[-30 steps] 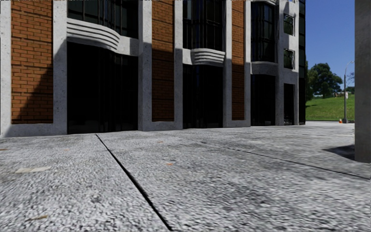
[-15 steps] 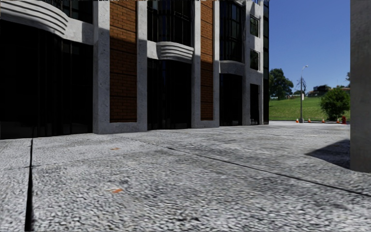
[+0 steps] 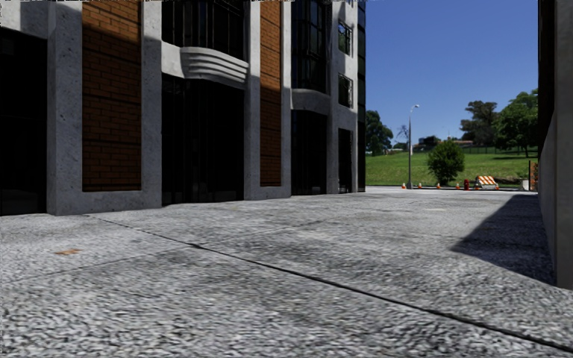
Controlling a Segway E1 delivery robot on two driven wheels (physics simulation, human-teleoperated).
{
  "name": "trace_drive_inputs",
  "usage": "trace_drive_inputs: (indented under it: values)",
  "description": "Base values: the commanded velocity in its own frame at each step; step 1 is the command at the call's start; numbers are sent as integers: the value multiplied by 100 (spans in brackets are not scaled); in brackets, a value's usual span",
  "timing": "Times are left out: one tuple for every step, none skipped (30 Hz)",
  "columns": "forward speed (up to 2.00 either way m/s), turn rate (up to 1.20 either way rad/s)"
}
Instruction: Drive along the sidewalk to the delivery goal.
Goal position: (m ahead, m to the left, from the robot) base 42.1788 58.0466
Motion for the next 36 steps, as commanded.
trace_drive_inputs:
  values:
    - [200, -46]
    - [200, -46]
    - [200, -46]
    - [200, -46]
    - [200, -46]
    - [200, -46]
    - [200, -46]
    - [200, -46]
    - [200, -46]
    - [200, -46]
    - [200, -46]
    - [200, -46]
    - [200, -46]
    - [200, -46]
    - [200, -46]
    - [200, -46]
    - [200, -46]
    - [200, -46]
    - [200, -46]
    - [200, -46]
    - [200, -46]
    - [200, -46]
    - [200, -46]
    - [200, -46]
    - [200, -46]
    - [200, -46]
    - [200, -46]
    - [200, -46]
    - [200, -46]
    - [200, -41]
    - [200, 0]
    - [200, 0]
    - [200, 0]
    - [200, 0]
    - [200, 0]
    - [200, 0]
